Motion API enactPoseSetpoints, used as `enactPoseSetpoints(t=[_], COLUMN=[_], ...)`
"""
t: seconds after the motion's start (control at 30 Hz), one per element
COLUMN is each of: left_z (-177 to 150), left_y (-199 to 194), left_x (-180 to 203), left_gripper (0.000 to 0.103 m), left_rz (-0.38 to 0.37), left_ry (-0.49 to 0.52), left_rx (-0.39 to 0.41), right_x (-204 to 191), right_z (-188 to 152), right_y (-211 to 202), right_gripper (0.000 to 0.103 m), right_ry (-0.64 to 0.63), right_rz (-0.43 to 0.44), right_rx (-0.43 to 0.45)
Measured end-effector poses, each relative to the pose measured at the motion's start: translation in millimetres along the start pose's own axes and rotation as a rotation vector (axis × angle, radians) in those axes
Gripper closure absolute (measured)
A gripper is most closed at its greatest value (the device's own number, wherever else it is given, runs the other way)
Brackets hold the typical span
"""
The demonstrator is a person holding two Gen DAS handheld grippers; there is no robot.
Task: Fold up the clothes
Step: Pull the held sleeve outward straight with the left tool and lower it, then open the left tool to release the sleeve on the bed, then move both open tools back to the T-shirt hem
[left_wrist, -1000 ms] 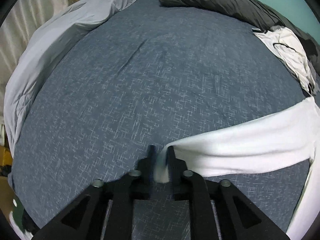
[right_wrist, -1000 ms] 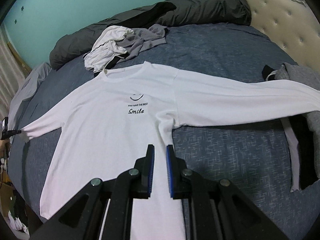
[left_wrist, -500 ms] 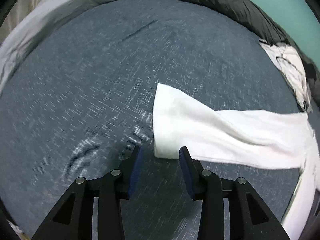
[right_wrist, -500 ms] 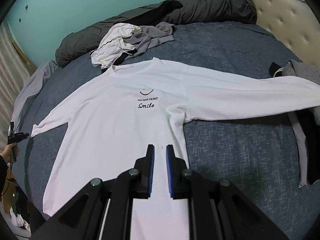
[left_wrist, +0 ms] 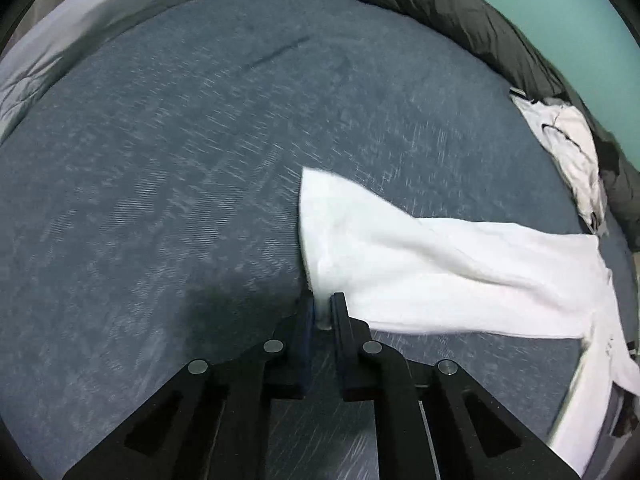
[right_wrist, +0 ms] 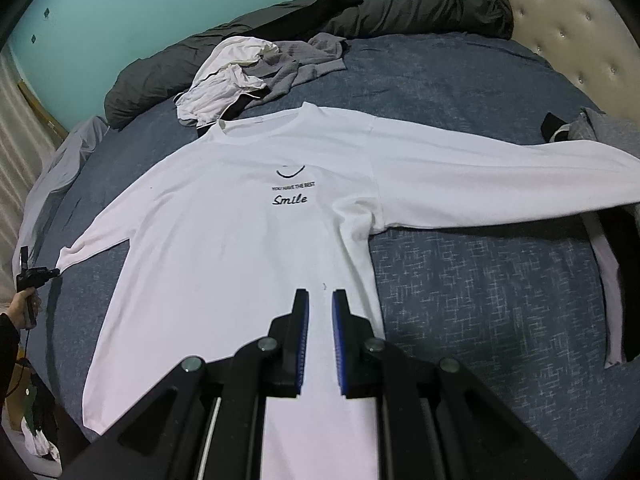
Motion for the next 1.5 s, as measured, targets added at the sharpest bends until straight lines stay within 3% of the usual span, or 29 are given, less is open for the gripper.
enactPoseSetpoints(t=[0.27, 0.53, 0.67, 0.77, 0.87, 1.0, 1.17, 1.5], left_z=[-28.7, -38.7, -43.2, -50.3, -62.6, -85.0, -136.3, -231.1], left_y=[-7.3, 3.0, -4.1, -10.2, -9.8, -5.8, -7.7, -17.5], left_x=[-23.5, -26.6, -25.4, -21.2, -2.0, 36.8, 101.2, 206.9], left_gripper=[0.094, 0.089, 0.066, 0.065, 0.065, 0.065, 0.065, 0.065], left_rz=[0.017, 0.058, 0.092, 0.099, 0.061, -0.01, -0.137, -0.29], left_ry=[-0.048, -0.058, -0.03, -0.006, 0.037, 0.097, 0.168, 0.3], left_rx=[-0.065, -0.041, -0.024, -0.015, -0.025, -0.051, -0.107, -0.227], right_x=[-11.5, -3.9, 4.3, 6.3, 8.2, 10.8, 18.0, 52.3], right_z=[-4.3, -21.2, -34.5, -43.9, -53.4, -65.9, -79.6, -103.6], right_y=[-8.1, -14.4, -4.9, 1.2, 7.2, 15.2, 18.5, 1.4], right_gripper=[0.092, 0.092, 0.092, 0.092, 0.092, 0.067, 0.064, 0.059], right_ry=[0.003, -0.001, 0.01, 0.02, 0.029, 0.042, 0.059, 0.096], right_rz=[0.045, 0.037, 0.024, 0.026, 0.029, 0.032, 0.031, 0.016], right_rx=[0.012, -0.023, -0.07, -0.097, -0.124, -0.161, -0.196, -0.226])
Point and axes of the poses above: each gripper's, at about its wrist camera, not at the fingertips, and y roughly the way its jaws point, x to its right, z to its top, the point moved 7 cm from there along y, roughly the way its jaws point, and after that the axes turned 8 degrees about -z, right-handed, at the moved point
